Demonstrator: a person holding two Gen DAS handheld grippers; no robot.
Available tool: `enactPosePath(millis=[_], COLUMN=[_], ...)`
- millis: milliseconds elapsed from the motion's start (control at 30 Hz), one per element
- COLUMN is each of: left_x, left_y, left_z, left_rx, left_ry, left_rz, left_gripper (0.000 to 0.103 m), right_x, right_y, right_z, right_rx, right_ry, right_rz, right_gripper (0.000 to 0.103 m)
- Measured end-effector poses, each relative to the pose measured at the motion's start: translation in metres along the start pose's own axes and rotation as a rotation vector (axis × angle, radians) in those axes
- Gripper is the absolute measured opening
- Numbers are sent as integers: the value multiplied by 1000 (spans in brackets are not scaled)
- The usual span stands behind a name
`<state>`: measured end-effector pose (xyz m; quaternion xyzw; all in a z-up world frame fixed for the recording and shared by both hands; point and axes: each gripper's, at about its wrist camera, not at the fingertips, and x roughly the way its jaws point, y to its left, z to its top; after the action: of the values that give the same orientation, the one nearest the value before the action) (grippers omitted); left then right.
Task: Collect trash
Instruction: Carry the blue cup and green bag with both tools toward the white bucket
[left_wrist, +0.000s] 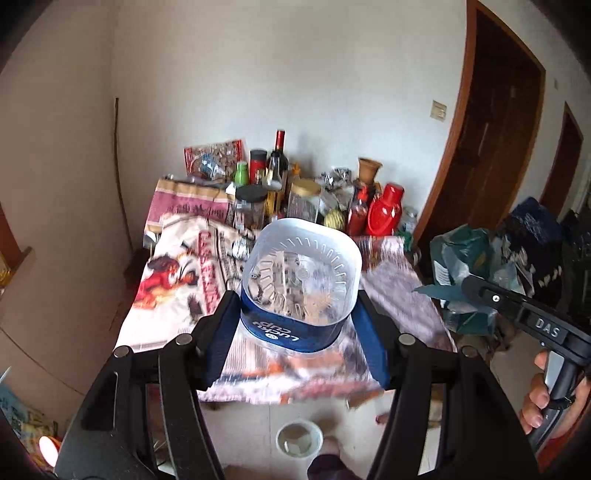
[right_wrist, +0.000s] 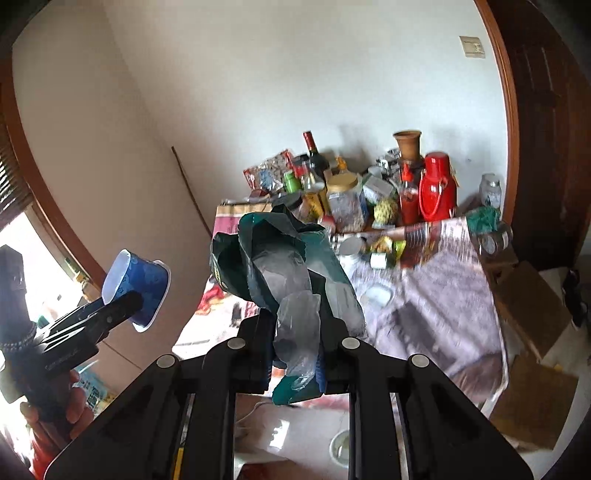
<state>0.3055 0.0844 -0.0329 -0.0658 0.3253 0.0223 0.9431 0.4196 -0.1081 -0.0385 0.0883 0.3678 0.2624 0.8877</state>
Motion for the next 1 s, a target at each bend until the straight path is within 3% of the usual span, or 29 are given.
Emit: enactPosePath(millis=[200,467,733,1000], left_x=[-16,6,76,174], left_y=[13,9,-7,-12], left_z=[-45,-100,-157,-245], left_rx=[9,21,-1,-38], left_ry=[87,228,386,530], left_rz=[-42,-68,-52,-54], left_gripper=[61,61,61,61], right_x=[-3,11,50,128], right_y=[23,16,-20,-70], right_z=[-56,-113,-166,-243], right_rx=[46,84,87,108], right_ry=[86,241,377,531], right_rz=[-16,-47,-56,-28], right_gripper=[16,16,16,16])
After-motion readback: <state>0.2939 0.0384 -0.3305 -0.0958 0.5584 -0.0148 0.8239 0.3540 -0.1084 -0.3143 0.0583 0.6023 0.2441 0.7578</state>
